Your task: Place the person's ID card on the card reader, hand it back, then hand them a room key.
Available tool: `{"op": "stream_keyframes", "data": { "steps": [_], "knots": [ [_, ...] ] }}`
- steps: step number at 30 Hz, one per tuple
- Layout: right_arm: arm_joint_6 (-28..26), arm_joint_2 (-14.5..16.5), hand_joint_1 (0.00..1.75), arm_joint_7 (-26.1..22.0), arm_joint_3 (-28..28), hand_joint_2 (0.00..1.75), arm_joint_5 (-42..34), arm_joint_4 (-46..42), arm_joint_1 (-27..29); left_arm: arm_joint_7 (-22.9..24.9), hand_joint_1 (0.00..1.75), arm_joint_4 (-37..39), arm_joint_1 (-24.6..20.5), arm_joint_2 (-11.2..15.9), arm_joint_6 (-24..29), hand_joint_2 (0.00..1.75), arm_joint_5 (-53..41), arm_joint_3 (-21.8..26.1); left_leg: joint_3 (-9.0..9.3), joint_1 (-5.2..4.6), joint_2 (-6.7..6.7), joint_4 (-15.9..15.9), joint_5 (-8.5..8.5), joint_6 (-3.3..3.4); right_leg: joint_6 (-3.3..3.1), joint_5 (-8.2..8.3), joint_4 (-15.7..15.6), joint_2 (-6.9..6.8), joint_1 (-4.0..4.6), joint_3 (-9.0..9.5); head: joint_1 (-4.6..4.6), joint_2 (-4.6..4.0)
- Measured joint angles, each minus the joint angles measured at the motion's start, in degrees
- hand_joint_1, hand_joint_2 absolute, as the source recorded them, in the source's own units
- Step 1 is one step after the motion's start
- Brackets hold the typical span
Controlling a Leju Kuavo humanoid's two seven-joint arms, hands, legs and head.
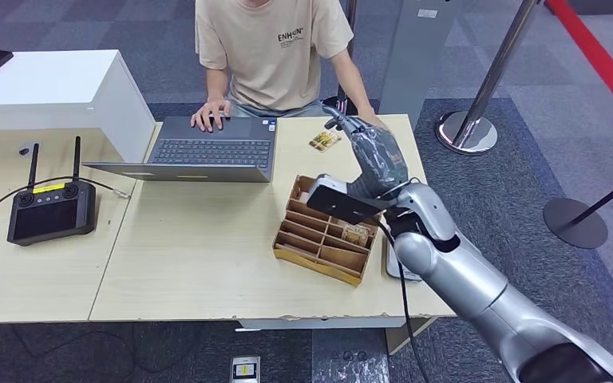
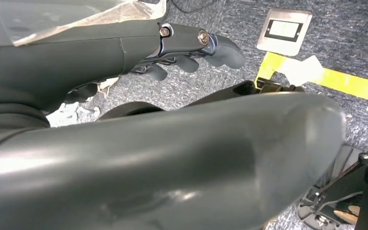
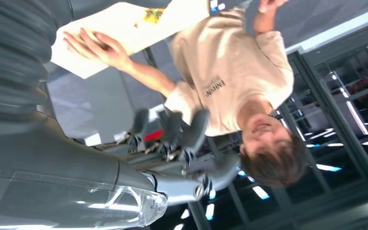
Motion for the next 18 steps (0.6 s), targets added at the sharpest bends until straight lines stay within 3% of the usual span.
{"op": "stream_keyframes", "data": {
  "steps": [2, 18],
  "knots": [
    [-0.4, -0.4, 1.70, 0.9, -0.1, 1.75, 0.7, -0.6, 1.3, 0.0, 0.00, 0.0, 0.1, 0.0, 0.0, 0.00, 0.1, 0.0, 0.00, 0.00, 0.00, 0.0, 0.00, 0.00, 0.00, 0.00, 0.0, 0.00, 0.00, 0.00, -0.01, 0.00],
    [0.3, -2.7, 1.75, 3.6, -1.8, 1.75, 3.4, -5.5, 8.5, 0.3, 0.00, 0.0, 0.5, 0.2, -0.1, 0.00, -0.1, 0.0, 0.02, 0.00, 0.00, 0.0, 0.00, 0.00, 0.00, 0.00, 0.0, 0.00, 0.00, 0.01, -0.01, 0.00]
  ]
}}
